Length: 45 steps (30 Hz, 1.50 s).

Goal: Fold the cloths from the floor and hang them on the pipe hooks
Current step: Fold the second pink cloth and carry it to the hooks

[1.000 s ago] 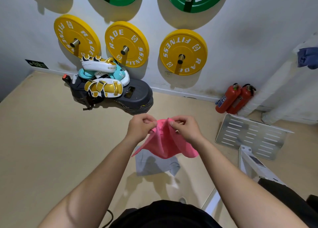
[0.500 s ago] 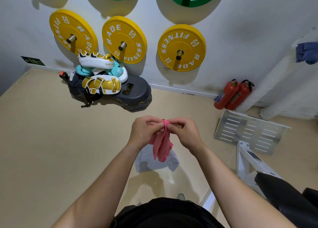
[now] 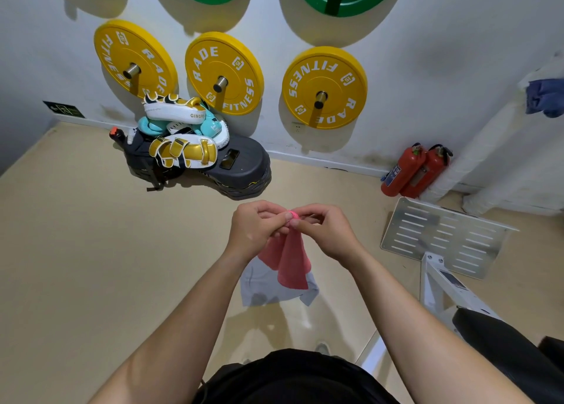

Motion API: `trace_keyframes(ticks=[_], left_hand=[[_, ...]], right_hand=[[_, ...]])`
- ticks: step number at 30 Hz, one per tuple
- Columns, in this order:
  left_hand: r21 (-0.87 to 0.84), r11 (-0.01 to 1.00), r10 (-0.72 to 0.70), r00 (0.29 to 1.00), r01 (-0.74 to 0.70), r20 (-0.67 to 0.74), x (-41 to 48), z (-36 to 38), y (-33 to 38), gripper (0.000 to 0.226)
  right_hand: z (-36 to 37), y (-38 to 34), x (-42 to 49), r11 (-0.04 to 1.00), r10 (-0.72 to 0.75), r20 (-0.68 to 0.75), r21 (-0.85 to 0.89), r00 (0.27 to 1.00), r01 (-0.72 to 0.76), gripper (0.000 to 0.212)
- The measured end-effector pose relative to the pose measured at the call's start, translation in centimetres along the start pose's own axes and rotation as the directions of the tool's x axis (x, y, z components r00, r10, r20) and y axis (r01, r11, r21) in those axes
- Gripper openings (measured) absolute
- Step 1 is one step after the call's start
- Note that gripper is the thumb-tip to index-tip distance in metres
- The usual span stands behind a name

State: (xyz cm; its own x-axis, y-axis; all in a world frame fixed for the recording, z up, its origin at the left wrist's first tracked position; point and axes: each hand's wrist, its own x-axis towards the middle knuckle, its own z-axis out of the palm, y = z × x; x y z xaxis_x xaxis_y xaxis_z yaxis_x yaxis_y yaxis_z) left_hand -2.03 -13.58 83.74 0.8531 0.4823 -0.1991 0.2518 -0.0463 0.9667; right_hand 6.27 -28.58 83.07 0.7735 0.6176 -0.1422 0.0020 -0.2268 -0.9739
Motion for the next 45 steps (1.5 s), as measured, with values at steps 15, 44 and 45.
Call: trace_keyframes(ticks=[15,44,45], left_hand=[[0.168,0.973,0.138,0.982,-0.159,0.132,1.3,-0.8,-1.3,0.006],[0.150,0.952,-0.246,0.957,0.268,-0.150,-0.1,-7.0,-2.4,0.026],[0.210,0.944,-0.219,0.960,0.254,-0.176,0.0,-6.9,-2.4,0.029]], right_hand=[[-3.6,-4.9,1.3,0.943,-0.135,0.175,-0.279,0.975,0.181,0.021],[-10.2,-1.2,2.4,0.788,-0.008,-0.208,-0.603,0.978,-0.122,0.012],[-10.0,-1.1,2.5,0.805,0.001,-0.213,-0.579,0.977,-0.128,0.012]])
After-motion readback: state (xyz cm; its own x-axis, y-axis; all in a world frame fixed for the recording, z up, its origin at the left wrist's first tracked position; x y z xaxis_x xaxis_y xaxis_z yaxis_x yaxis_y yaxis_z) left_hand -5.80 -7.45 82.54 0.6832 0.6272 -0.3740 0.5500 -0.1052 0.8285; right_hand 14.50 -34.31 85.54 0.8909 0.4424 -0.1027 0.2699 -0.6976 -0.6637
